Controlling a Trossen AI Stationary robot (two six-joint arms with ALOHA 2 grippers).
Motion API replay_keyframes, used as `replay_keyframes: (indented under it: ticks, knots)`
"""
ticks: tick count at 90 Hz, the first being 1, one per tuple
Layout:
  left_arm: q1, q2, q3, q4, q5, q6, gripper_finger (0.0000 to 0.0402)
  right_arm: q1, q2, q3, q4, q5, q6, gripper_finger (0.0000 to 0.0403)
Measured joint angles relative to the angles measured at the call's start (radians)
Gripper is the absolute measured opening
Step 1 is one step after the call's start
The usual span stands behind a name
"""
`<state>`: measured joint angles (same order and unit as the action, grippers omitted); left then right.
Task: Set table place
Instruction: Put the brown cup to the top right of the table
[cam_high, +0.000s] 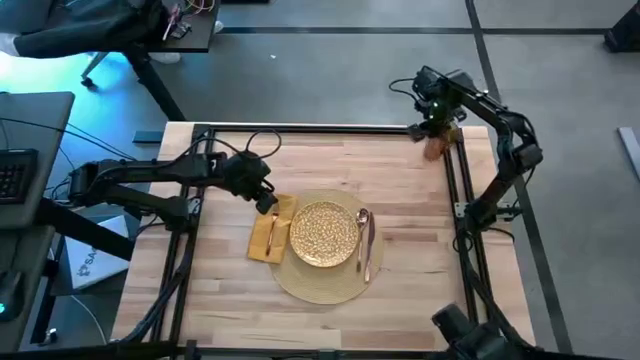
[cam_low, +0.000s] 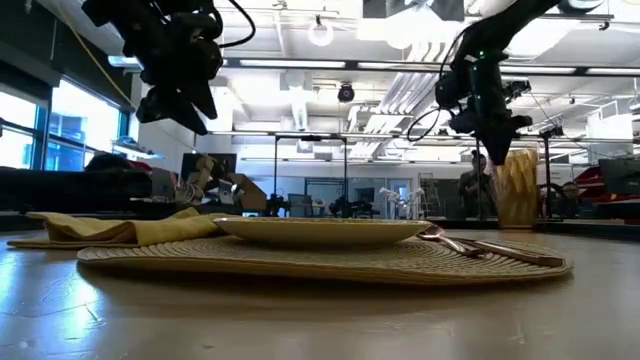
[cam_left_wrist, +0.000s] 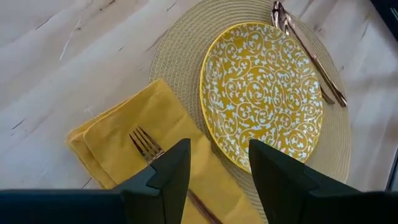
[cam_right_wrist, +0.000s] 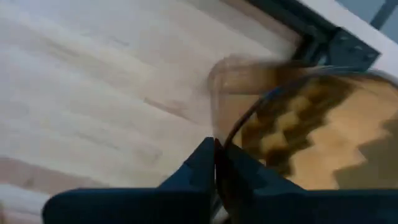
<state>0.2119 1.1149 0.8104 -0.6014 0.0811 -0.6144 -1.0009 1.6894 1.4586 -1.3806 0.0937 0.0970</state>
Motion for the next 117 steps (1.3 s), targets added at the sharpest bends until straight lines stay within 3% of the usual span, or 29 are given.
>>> replay_keyframes:
  ticks: [22,51,60,90,117]
  knots:
    - [0.0,0.0,0.0,0.0,0.001,0.057,0.0147,0.214,-0.048,0.0,-0.003,-0.101,0.115,0.0001]
    - [0.0,0.0,0.0,0.001,0.001,0.098,0.0147,0.51,-0.049,0.0,0.026,-0.056,0.284,0.0]
    - [0.0,0.0,0.0,0.001,0.001,0.112,0.0147,0.543,-0.048,0.0,0.045,-0.021,0.291,0.0]
    - [0.0,0.0,0.0,0.001,0.002,0.129,0.0147,0.582,-0.017,0.0,0.052,-0.099,0.351,0.0]
    - [0.0,0.0,0.0,0.001,0.002,0.129,0.0147,0.63,0.023,0.003,0.079,-0.094,0.377,0.0001]
